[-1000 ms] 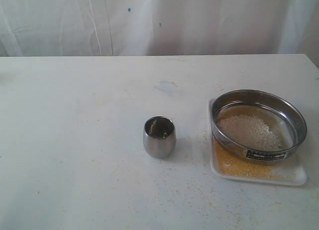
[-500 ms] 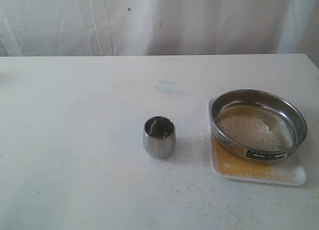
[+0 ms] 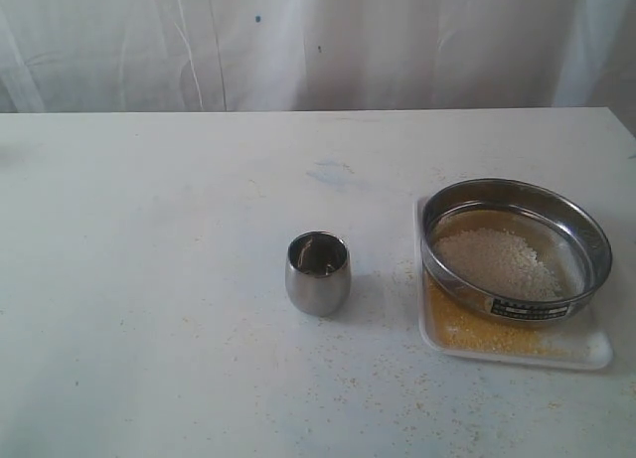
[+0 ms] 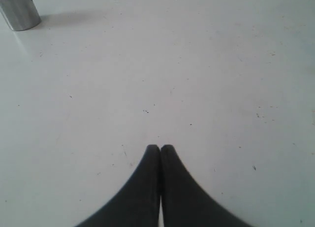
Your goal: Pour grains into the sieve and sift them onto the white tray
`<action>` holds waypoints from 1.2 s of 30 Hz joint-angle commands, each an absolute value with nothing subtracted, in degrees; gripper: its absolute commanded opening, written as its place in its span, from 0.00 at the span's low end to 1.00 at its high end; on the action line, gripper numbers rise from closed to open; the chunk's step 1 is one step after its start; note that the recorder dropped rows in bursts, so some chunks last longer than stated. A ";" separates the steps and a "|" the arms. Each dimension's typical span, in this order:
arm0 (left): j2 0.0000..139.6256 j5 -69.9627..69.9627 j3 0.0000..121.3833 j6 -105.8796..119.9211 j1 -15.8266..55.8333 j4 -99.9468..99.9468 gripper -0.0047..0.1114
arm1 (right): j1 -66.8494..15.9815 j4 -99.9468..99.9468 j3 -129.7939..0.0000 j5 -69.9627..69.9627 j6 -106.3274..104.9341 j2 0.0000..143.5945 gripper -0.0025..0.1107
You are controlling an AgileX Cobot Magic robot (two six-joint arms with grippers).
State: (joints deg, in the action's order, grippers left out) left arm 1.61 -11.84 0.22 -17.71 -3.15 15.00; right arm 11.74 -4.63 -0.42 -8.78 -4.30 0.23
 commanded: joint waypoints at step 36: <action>1.28 -11.96 0.00 -17.98 -2.84 15.29 0.04 | 8.51 -4.59 0.00 -20.07 -4.18 0.00 0.02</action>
